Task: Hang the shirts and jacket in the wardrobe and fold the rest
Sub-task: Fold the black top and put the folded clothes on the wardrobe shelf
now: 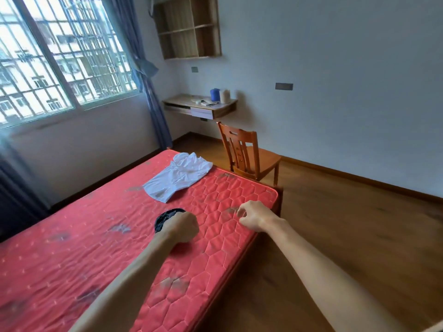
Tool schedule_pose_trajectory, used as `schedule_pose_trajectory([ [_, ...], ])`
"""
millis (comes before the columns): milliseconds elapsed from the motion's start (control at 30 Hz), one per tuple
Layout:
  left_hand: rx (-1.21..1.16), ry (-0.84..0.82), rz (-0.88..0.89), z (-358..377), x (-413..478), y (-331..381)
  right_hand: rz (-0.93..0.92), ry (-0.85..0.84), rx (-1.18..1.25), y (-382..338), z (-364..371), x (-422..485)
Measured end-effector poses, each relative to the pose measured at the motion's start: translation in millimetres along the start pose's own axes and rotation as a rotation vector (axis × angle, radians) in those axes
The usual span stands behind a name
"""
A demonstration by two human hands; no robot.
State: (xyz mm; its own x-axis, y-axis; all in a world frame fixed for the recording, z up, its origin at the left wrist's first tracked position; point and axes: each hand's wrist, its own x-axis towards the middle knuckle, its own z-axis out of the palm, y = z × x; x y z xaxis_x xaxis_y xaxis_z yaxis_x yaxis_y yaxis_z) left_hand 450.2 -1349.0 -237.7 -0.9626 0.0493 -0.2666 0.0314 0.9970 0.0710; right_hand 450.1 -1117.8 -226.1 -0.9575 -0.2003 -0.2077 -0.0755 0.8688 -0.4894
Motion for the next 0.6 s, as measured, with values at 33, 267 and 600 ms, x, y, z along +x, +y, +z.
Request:
schedule_pose_trajectory([
  [33,0.005,0.010,0.001,0,6,-2,-0.004,-0.007,-0.004,0,0,8],
  [267,-0.001,-0.044,0.099,-8,70,-16,-0.010,-0.040,-0.034,2,-3,69],
  [600,-0.184,0.040,0.116,-48,209,-51,0.045,-0.011,-0.103,-20,-47,202],
])
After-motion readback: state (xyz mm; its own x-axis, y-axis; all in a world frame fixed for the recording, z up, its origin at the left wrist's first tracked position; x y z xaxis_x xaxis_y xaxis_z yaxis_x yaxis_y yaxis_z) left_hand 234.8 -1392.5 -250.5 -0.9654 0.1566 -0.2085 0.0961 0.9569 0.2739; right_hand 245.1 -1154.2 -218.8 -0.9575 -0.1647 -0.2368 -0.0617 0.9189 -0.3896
